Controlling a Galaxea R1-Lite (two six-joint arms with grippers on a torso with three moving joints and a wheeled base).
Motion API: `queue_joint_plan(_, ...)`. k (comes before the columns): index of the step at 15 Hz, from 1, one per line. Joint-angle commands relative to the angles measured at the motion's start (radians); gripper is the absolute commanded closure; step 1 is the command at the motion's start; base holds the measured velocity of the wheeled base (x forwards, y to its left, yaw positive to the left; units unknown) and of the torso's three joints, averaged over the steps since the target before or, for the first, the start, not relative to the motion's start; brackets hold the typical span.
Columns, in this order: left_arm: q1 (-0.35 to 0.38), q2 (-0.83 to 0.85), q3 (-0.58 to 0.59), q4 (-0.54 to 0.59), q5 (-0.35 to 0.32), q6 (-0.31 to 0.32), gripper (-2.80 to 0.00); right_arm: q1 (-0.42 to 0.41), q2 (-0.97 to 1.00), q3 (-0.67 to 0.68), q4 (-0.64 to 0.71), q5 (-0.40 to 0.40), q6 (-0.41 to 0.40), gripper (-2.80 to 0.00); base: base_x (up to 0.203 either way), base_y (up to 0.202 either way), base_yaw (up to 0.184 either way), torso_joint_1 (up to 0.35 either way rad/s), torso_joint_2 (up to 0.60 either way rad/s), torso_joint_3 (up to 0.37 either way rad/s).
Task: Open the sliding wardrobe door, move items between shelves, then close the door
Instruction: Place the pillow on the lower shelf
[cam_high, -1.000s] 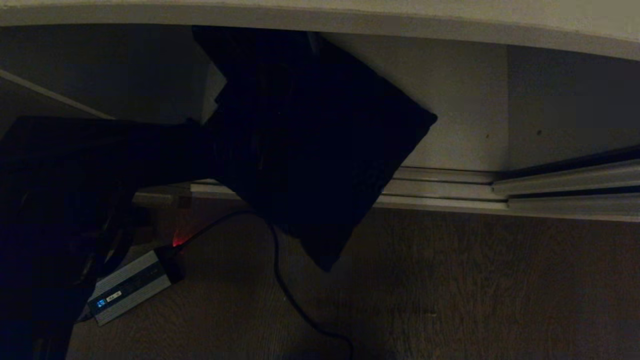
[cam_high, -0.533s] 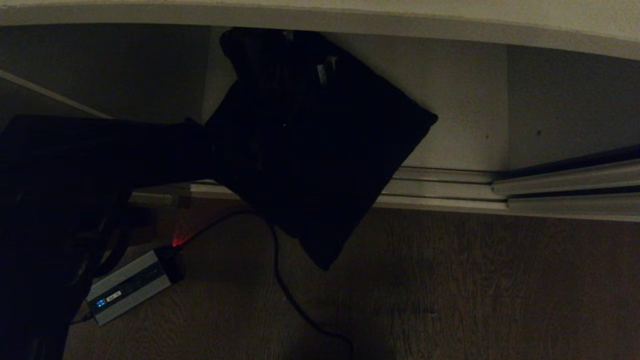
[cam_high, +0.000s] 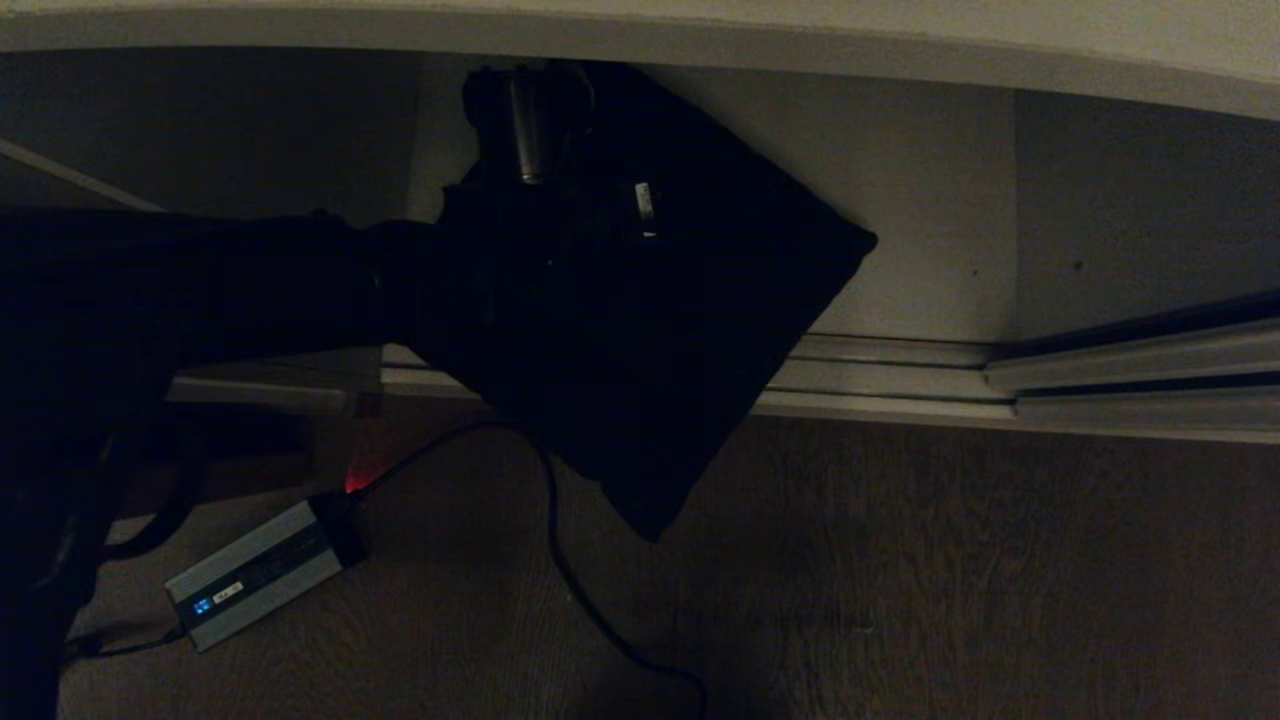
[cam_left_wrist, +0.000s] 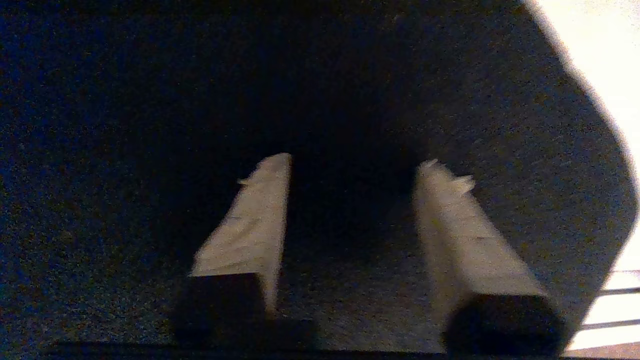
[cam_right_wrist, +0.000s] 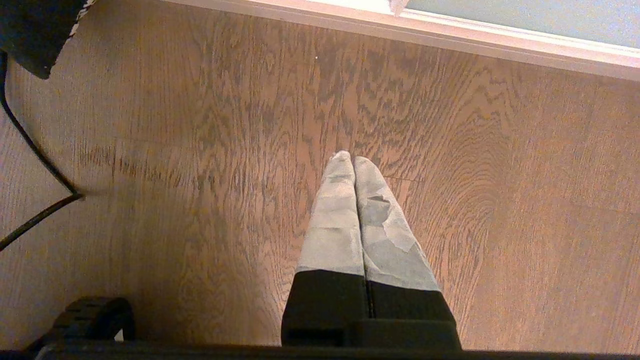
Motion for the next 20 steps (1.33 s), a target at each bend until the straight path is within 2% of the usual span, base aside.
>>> queue_joint_plan(1,-0.002,-0.038,-0.003,-0.004,0.003,-0.002,0.00,0.000,0.000,0.003,0.000,0.000,0.000,0.00,0.000,0.000,0.000,0.000,0.00,0.000)
queue_joint_plan(4,-0.009,-0.067,0.012,0.010,0.003,-0.019,0.00,0.000,0.000,0.003,0.000,0.000,0.000,0.00,0.000,0.000,0.000,0.000,0.00,0.000)
queue_joint_plan(8,-0.033,-0.081,0.062,0.165,-0.004,-0.054,0.00,0.000,0.000,0.003,0.000,0.000,0.000,0.00,0.000,0.000,0.000,0.000,0.00,0.000)
queue_joint_plan(11,-0.040,-0.070,0.079,0.334,-0.062,-0.062,0.00,0.000,0.000,0.003,0.000,0.000,0.000,0.00,0.000,0.000,0.000,0.000,0.00,0.000)
queue_joint_plan(13,-0.041,-0.033,0.077,0.389,-0.110,-0.062,0.00,0.000,0.000,0.003,0.000,0.000,0.000,0.00,0.000,0.000,0.000,0.000,0.00,0.000)
queue_joint_plan(17,-0.041,0.084,0.044,0.388,-0.112,-0.054,0.00,0.000,0.000,0.003,0.000,0.000,0.000,0.00,0.000,0.000,0.000,0.000,0.00,0.000)
queue_joint_plan(20,-0.041,0.159,-0.068,0.329,-0.091,-0.063,0.00,0.000,0.000,0.003,0.000,0.000,0.000,0.00,0.000,0.000,0.000,0.000,0.00,0.000)
